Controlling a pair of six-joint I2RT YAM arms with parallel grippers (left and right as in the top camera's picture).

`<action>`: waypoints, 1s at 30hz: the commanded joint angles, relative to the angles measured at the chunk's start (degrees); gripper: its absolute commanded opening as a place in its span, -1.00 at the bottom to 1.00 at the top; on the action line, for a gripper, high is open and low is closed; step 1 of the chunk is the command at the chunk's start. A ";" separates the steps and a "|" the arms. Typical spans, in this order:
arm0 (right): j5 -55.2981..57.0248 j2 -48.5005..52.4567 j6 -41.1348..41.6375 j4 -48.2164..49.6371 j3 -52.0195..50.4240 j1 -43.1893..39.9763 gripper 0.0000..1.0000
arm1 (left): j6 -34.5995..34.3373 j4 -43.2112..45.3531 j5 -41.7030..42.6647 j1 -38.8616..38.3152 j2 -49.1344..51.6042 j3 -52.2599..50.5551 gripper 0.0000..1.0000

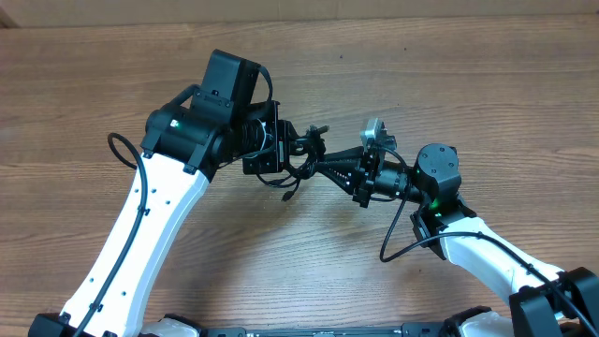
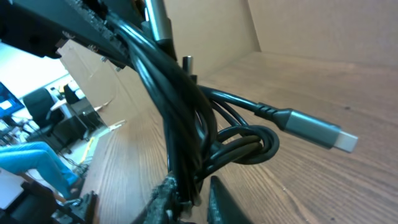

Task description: Untangle cables

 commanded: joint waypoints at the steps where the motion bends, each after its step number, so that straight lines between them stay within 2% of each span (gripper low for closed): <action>1: -0.57 -0.35 0.00 0.15 1.01 0.15 -0.92 | 0.48 0.24 -0.26 -0.70 0.52 0.81 -0.91; 7: -2.62 -0.35 -0.50 0.20 1.01 0.15 -0.92 | -1.05 0.31 -1.18 -0.66 0.52 0.81 -0.92; 15: -14.88 -0.37 -8.07 2.32 1.01 0.17 -0.92 | -2.99 3.78 -5.81 -0.17 0.52 0.81 -0.92; 21: -22.29 -0.35 -9.31 5.62 1.01 0.17 -0.92 | -2.99 4.39 -7.39 0.85 0.52 0.81 -0.91; 30: -25.22 -0.35 -10.78 5.79 1.01 0.17 -0.92 | -2.95 4.72 -7.67 4.09 0.52 0.81 -0.91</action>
